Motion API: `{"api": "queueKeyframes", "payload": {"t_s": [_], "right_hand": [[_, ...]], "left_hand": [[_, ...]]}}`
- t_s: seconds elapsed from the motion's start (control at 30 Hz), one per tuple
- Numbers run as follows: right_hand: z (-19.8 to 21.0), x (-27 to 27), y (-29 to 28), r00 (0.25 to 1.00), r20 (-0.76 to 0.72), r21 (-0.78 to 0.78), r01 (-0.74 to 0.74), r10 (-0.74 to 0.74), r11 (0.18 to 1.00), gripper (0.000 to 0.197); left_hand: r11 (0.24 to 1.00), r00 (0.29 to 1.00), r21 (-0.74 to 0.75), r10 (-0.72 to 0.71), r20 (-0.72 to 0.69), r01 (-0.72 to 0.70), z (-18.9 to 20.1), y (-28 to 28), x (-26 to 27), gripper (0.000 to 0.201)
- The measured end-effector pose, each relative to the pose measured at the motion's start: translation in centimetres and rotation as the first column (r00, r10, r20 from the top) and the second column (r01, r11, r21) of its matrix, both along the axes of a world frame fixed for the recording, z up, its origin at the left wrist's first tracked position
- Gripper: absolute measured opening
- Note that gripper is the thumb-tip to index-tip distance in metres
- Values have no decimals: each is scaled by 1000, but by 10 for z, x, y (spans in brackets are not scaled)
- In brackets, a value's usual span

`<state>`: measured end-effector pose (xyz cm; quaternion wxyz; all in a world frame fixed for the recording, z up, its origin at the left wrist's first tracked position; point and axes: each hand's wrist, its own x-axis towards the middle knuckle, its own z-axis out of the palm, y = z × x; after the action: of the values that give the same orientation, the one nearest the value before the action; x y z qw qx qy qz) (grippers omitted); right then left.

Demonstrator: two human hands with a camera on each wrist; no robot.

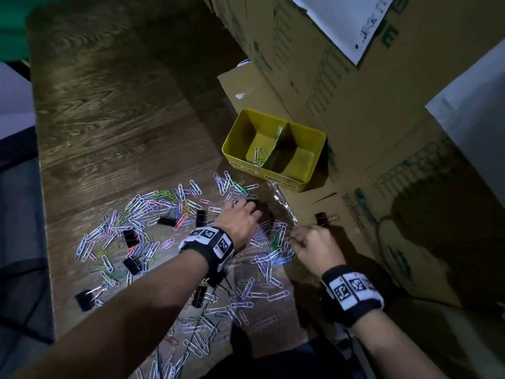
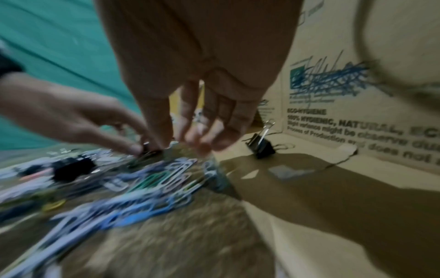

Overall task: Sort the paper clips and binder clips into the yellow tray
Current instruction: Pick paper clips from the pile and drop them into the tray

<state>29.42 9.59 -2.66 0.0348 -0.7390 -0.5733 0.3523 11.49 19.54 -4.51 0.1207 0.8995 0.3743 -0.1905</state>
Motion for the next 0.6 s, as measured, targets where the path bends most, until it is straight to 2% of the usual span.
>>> {"api": "queueKeyframes", "payload": {"t_s": [0.13,0.2,0.27,0.33,0.43,0.53,0.6], "right_hand": [[-18,-25,-19,992,120,-140,-26,43,990,49],[-23,-33,-25,988,139,-104,-60,74,993,47],[-27,-36,-30,987,132,-27,-88,91,996,48],[-31,-36,-31,992,115,16,-56,54,998,62],[-33,-31,-30,990,132,-4,-42,42,999,80],[-33,-32,-29,986,133,-6,-99,99,995,69],[-32,-36,-29,987,98,28,-130,127,991,60]], "left_hand": [[992,993,-60,-113,36,115,-6,-11,25,56],[985,987,-65,-158,30,160,-7,-21,35,61],[988,987,-41,-148,56,150,-5,-28,35,57],[988,986,-61,-137,92,143,-3,-35,29,50],[978,984,-131,-153,87,163,-5,-43,16,45],[969,989,-212,-111,95,129,-14,-45,6,45],[964,987,-256,-29,158,69,-14,-47,3,46]]}}
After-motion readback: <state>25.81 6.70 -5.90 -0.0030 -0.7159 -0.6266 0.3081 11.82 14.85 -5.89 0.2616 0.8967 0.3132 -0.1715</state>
